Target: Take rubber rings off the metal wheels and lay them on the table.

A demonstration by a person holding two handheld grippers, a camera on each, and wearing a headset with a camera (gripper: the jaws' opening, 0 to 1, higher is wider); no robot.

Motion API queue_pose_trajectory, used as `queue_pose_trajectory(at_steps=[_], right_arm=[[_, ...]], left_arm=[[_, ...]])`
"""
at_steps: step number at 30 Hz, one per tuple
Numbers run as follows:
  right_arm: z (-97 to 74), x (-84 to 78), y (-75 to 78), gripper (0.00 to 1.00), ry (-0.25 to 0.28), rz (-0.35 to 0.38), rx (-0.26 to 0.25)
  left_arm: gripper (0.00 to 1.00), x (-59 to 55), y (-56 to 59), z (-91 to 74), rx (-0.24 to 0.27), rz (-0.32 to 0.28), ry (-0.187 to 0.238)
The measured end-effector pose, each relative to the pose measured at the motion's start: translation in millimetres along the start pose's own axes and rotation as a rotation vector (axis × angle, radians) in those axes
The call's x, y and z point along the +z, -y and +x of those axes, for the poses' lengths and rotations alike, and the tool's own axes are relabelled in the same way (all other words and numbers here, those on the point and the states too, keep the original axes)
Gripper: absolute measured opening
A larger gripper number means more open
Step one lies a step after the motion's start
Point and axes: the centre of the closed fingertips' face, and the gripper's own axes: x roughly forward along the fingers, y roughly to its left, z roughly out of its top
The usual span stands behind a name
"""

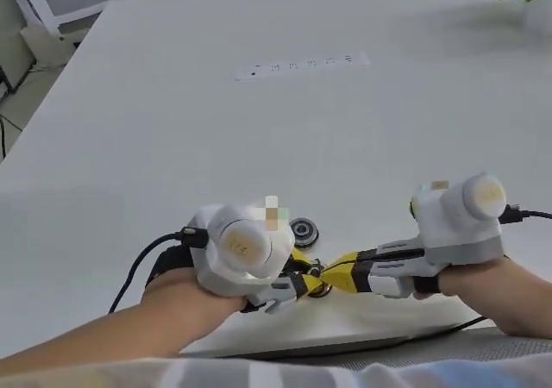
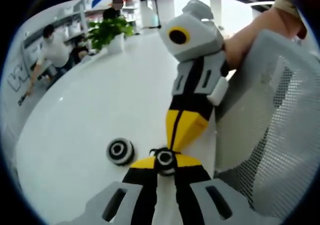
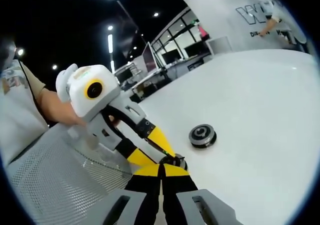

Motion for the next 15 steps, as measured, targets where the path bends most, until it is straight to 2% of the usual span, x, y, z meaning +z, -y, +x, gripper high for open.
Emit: queue_pose_trajectory(at_steps=[7, 11, 13, 15], right_arm=[[-0.3, 2.8, -7.8, 0.00, 0.018, 0.034, 0.045], [0.3, 2.5, -3.9, 0.00, 0.014, 0.030, 0.024], [1.8, 0.8, 2.5, 0.00, -0.005, 0.001, -0.015], [-0.1, -0.1, 6.7, 0.00, -0.010, -0.007, -0.022]], left_arm=[[0.12, -2.0, -0.4, 0.0, -0.002, 0.003, 0.002], [0.12, -1.3, 1.1, -0.5, -0.003, 0.002, 0.002], [0.12, -0.6, 2.1, -0.9, -0.002, 0.001, 0.003], [0.13, -0.9, 1.7, -0.6, -0.001, -0.001, 0.004]])
